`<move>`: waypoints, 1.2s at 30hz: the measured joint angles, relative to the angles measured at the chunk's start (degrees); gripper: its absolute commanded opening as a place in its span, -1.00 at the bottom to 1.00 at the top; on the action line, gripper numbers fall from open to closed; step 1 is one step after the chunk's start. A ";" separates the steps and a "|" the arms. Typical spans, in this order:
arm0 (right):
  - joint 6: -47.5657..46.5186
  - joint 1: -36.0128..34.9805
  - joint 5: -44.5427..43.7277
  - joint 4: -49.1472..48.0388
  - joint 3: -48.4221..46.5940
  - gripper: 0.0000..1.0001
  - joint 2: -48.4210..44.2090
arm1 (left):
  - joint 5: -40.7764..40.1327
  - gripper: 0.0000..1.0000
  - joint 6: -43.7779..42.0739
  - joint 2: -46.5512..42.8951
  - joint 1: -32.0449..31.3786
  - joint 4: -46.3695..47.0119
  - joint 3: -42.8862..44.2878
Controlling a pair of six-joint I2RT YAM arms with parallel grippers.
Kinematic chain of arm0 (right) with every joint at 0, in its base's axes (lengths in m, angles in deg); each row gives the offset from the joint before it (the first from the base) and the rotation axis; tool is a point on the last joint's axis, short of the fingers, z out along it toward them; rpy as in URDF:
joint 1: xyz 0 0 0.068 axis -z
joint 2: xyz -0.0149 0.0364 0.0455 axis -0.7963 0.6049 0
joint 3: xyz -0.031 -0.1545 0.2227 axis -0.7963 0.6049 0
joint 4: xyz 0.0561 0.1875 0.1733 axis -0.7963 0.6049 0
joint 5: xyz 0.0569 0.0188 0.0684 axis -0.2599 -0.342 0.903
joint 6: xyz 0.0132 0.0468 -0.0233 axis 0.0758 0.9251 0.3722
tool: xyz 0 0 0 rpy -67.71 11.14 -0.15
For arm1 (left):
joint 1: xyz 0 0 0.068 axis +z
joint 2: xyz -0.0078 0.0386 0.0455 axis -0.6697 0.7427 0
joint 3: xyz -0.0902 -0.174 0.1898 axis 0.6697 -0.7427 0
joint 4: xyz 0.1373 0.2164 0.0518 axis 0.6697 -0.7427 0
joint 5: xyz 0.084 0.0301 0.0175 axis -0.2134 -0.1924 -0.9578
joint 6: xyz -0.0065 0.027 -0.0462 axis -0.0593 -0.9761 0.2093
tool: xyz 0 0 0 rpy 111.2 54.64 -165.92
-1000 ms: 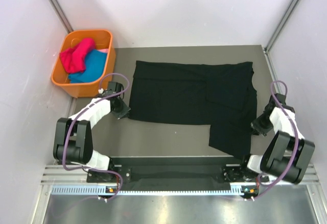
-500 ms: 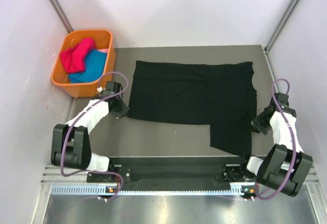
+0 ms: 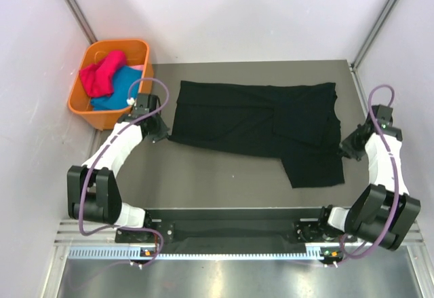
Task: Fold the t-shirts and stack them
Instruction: Fold the tshirt
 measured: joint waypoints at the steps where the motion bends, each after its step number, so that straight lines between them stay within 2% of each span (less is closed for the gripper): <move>1: 0.02 0.00 0.22 -0.35 -1.49 -1.00 1.07 | 0.00 -1.00 -0.17 0.68 0.00 -0.04 1.07; 20: 0.02 -2.38 10.08 -6.23 -26.69 -1.00 28.00 | -0.48 -1.00 -0.50 20.24 0.22 0.74 20.44; 36: 1.75 -2.36 14.56 -7.19 -41.13 -1.00 41.72 | -2.49 -1.00 0.31 31.65 0.81 0.50 32.39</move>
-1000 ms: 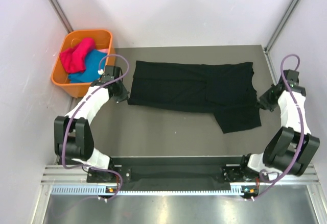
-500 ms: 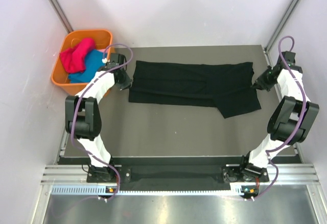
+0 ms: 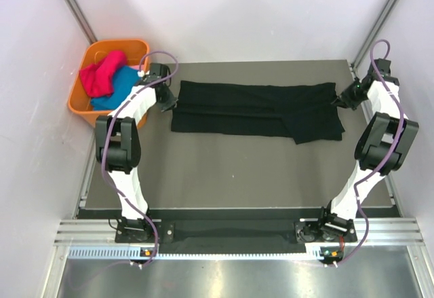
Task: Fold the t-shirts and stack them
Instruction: Fold the tshirt
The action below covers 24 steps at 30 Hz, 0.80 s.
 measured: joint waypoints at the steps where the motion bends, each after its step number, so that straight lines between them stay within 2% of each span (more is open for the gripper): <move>1: 0.24 0.00 0.35 0.09 -0.79 -1.00 0.98 | -0.13 -1.00 0.04 0.63 0.02 -0.04 0.44; 13: 1.09 0.00 2.12 0.20 -6.67 -1.00 7.39 | -0.96 -1.00 0.24 6.58 0.04 -0.46 5.05; 24: 1.33 0.00 2.23 -0.15 -7.82 -1.00 10.32 | -0.48 -1.00 0.20 10.97 0.04 -0.33 10.03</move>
